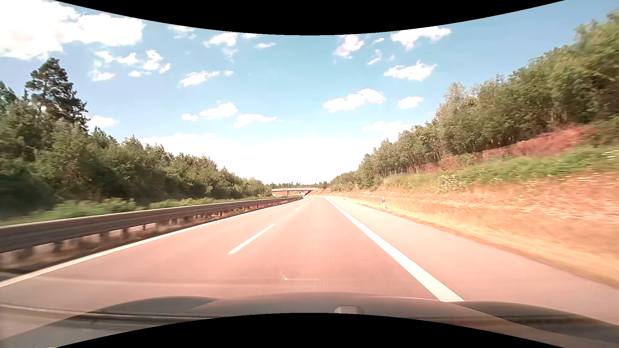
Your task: Follow the waypoints while adhering to traffic rules and regulations
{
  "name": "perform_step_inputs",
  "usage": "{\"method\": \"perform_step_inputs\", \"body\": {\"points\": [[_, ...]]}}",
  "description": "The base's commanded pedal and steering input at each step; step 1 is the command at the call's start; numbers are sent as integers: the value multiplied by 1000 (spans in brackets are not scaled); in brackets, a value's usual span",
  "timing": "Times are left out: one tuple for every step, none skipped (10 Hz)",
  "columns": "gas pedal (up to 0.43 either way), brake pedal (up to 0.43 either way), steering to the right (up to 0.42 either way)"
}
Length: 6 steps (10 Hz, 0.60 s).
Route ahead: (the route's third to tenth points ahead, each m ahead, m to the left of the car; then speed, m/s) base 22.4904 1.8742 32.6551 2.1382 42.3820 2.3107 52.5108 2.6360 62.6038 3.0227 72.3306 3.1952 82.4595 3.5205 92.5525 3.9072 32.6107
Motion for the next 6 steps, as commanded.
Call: {"method": "perform_step_inputs", "body": {"points": [[220,0,-6],[220,0,-6],[220,0,-6],[220,0,-6],[220,0,-6],[220,0,-5]]}}
